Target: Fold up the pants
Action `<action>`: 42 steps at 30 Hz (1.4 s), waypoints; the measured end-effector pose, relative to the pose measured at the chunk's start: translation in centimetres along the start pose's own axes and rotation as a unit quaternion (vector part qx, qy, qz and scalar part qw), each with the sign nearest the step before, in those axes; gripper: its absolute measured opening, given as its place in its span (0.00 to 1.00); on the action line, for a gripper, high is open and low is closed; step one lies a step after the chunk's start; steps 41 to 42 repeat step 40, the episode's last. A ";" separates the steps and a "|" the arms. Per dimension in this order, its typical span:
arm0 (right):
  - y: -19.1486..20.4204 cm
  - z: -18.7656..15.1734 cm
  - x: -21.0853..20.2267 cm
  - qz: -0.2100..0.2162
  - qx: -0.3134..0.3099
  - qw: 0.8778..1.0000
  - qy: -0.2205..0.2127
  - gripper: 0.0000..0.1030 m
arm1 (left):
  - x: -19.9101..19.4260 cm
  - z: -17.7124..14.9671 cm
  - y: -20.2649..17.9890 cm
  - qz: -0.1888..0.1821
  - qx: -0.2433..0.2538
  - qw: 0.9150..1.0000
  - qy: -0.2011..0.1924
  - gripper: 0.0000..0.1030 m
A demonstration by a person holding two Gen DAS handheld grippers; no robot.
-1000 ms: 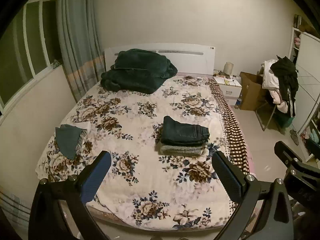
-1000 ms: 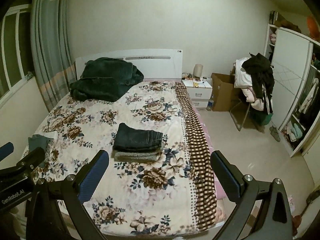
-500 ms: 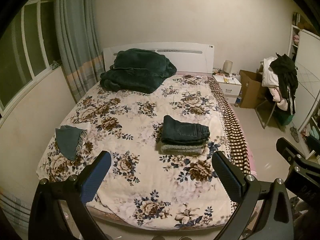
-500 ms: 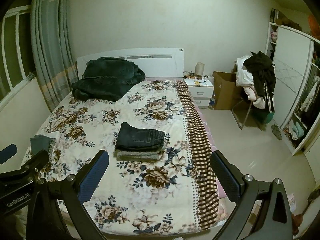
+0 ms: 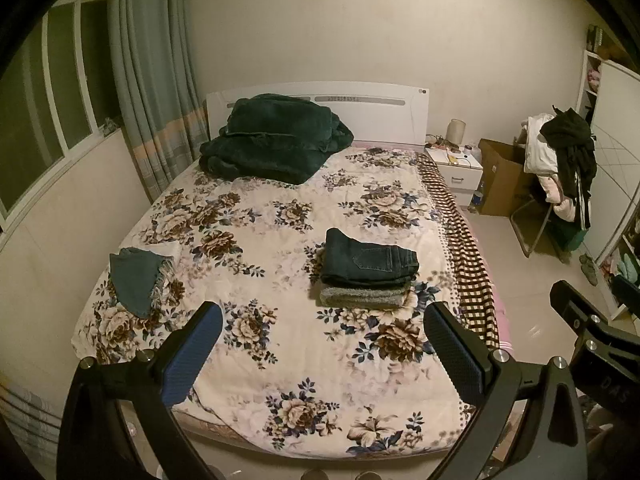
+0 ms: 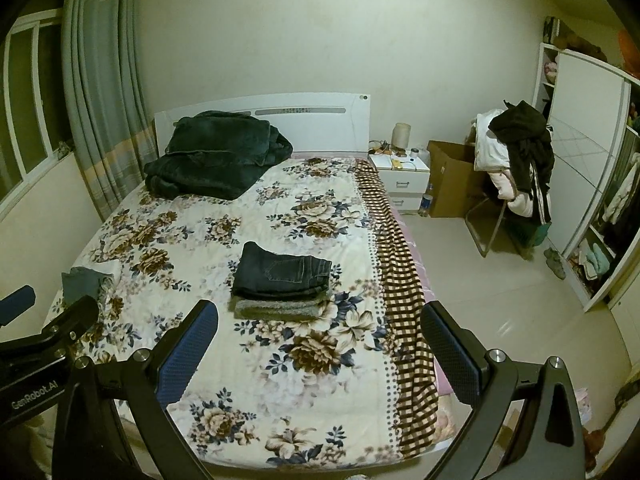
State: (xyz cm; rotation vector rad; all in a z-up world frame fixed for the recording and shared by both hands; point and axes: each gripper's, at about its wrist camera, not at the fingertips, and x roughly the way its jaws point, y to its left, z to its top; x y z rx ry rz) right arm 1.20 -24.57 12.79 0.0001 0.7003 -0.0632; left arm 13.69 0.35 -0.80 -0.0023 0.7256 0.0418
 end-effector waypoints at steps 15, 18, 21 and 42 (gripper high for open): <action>-0.1 -0.5 0.4 -0.003 -0.002 1.000 -0.002 1.00 | 0.2 0.0 0.2 -0.002 0.000 1.000 0.003 1.00; -0.4 -0.8 0.5 -0.003 0.001 1.000 0.000 1.00 | 0.2 -0.1 0.1 -0.003 -0.002 1.000 0.001 1.00; -0.7 -1.0 0.8 -0.002 0.005 1.000 0.003 1.00 | 0.2 -0.2 -0.1 -0.001 -0.002 1.000 0.003 1.00; -0.9 -1.1 0.8 0.005 0.007 1.000 0.004 1.00 | -0.3 -0.7 -0.4 0.000 -0.002 1.000 -0.002 1.00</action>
